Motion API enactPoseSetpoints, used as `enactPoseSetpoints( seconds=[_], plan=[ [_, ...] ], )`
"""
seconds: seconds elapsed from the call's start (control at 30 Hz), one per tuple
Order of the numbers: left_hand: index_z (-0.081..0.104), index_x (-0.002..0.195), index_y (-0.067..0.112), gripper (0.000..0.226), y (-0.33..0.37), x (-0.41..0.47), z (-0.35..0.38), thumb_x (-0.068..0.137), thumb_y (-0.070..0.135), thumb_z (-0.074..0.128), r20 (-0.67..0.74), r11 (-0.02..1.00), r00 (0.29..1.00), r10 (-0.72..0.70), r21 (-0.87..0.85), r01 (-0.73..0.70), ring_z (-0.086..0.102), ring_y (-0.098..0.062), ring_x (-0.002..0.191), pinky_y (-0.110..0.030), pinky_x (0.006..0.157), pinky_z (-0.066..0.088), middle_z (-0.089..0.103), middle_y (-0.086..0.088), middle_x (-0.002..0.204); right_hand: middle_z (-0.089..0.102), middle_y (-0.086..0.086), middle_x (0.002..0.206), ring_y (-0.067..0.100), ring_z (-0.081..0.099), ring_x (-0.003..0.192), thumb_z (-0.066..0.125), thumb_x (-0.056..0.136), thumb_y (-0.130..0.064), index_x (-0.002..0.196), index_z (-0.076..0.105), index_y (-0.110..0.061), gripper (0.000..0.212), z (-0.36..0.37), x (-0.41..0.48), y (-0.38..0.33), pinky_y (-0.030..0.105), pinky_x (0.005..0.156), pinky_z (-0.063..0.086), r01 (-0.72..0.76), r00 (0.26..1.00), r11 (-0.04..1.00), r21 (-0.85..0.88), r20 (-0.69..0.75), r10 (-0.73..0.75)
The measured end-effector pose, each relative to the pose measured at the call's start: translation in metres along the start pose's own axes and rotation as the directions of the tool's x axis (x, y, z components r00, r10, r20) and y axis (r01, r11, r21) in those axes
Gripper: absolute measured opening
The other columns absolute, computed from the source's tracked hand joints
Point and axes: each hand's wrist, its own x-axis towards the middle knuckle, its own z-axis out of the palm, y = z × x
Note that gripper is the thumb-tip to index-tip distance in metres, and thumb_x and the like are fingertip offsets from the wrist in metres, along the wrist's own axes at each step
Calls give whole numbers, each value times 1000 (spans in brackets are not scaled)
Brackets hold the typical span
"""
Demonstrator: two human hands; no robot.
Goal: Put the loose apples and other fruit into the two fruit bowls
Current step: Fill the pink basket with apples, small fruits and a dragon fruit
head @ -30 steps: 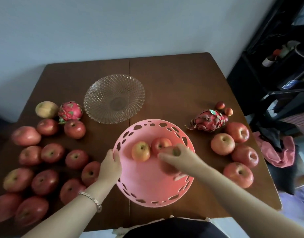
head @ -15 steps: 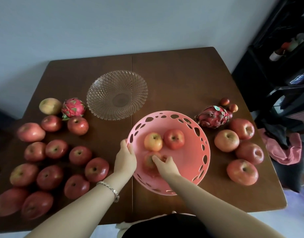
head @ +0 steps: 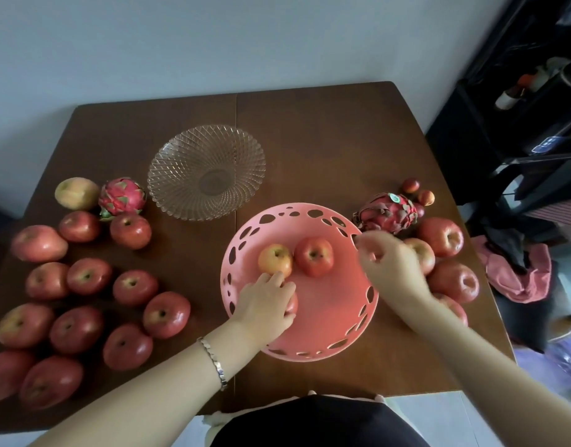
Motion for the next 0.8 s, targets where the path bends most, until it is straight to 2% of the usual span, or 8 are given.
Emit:
enactPoseSetpoints(
  seconds=[0.07,0.2,0.33,0.5,0.6,0.67,0.73,0.8],
  plan=[
    [47,119,18,39,1,2,-2,86,40,52,27,999,999,-25,-27,25,43,-23,107,-30,66,39,45,-2,122,60,11,115,28,52,109,59,78,-9,113,60,-13,35,-23,20,16,35,83,44,7,995,975,-222,-94,-28],
    [47,121,19,43,5,6,-4,84,40,55,44,997,997,-63,-32,64,40,-25,110,-29,67,41,41,-2,125,40,19,129,37,33,122,62,80,-34,127,42,-13,55,-18,38,50,40,88,41,-161,938,683,-712,105,330],
    [46,125,21,47,4,5,-4,84,42,53,47,995,995,-89,-41,91,40,-24,108,-30,68,42,40,0,126,45,17,123,32,37,115,65,76,-43,124,45,-21,57,-2,42,71,33,88,37,-61,975,541,-839,67,214],
    [45,128,23,50,2,4,-1,83,43,53,41,992,995,-96,-76,98,40,-22,107,-28,67,41,40,2,126,51,15,119,35,35,116,71,65,-47,127,45,-24,71,-14,45,70,42,97,33,-55,983,644,-763,71,168],
    [46,127,24,48,0,4,1,83,42,54,32,990,995,-98,-100,101,41,-21,106,-27,65,39,41,2,126,49,14,119,35,31,116,74,60,-45,125,48,-25,72,-28,35,45,47,96,34,-42,998,875,-482,-58,16],
    [46,125,24,47,0,3,2,83,42,54,26,989,994,-102,-101,104,41,-20,105,-25,63,38,42,3,124,45,8,116,27,31,114,77,55,-44,119,51,-29,71,-35,22,22,36,96,32,127,987,959,-254,-61,-147],
    [46,125,24,47,1,1,4,83,42,54,20,989,994,-111,-101,112,41,-19,106,-24,63,37,42,4,124,40,1,110,18,41,104,74,48,-43,114,51,-35,71,-33,8,2,13,91,29,284,952,956,-73,136,-273],
    [46,125,23,46,3,1,3,83,42,54,15,989,993,-113,-94,114,41,-20,106,-25,62,38,43,2,124,36,-1,113,19,52,94,75,47,-42,117,47,-37,76,-18,-5,-10,15,84,40,317,877,946,-60,399,-269]
  ],
)
